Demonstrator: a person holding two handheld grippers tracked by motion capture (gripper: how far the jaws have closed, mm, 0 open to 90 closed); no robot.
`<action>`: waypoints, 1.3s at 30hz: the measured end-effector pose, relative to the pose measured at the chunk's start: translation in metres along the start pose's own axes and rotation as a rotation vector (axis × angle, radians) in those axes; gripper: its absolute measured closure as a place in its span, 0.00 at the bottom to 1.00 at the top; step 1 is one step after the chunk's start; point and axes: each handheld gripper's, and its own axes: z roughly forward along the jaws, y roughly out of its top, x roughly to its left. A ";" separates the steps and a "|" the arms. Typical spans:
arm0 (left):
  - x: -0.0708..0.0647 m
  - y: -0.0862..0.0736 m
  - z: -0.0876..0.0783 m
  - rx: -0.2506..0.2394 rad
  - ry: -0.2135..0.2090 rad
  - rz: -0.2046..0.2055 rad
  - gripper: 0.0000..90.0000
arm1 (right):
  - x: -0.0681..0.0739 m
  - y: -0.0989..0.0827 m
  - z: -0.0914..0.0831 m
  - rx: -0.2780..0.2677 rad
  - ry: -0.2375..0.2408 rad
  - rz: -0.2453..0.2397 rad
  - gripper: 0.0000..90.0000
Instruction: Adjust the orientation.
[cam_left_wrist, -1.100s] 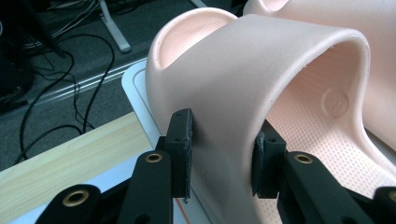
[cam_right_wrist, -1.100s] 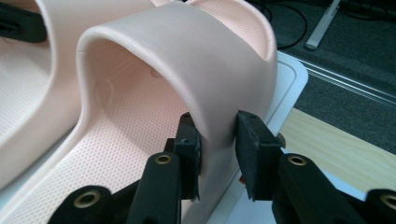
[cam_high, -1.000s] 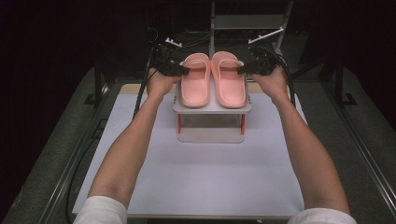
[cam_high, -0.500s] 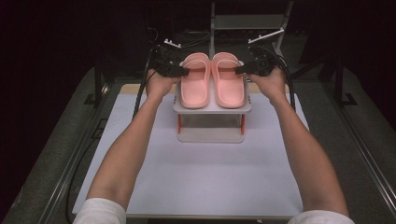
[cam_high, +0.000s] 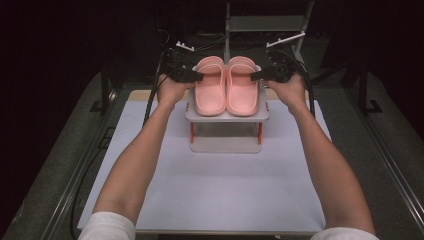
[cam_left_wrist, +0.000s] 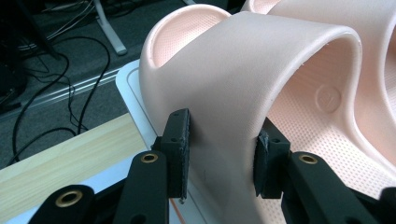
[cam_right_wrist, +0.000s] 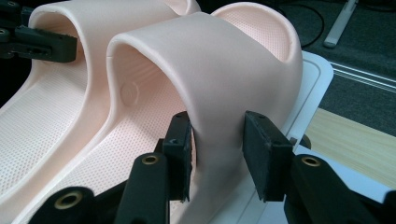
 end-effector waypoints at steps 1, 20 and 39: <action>0.000 0.000 0.000 -0.002 -0.001 0.000 0.69 | 0.000 0.000 0.000 -0.002 0.001 0.002 0.69; 0.003 -0.001 -0.007 -0.013 -0.006 -0.005 0.58 | -0.003 -0.006 -0.003 -0.025 0.034 0.023 0.65; -0.007 -0.001 -0.022 -0.022 -0.020 0.034 0.51 | -0.005 -0.017 -0.027 -0.088 0.119 0.028 0.61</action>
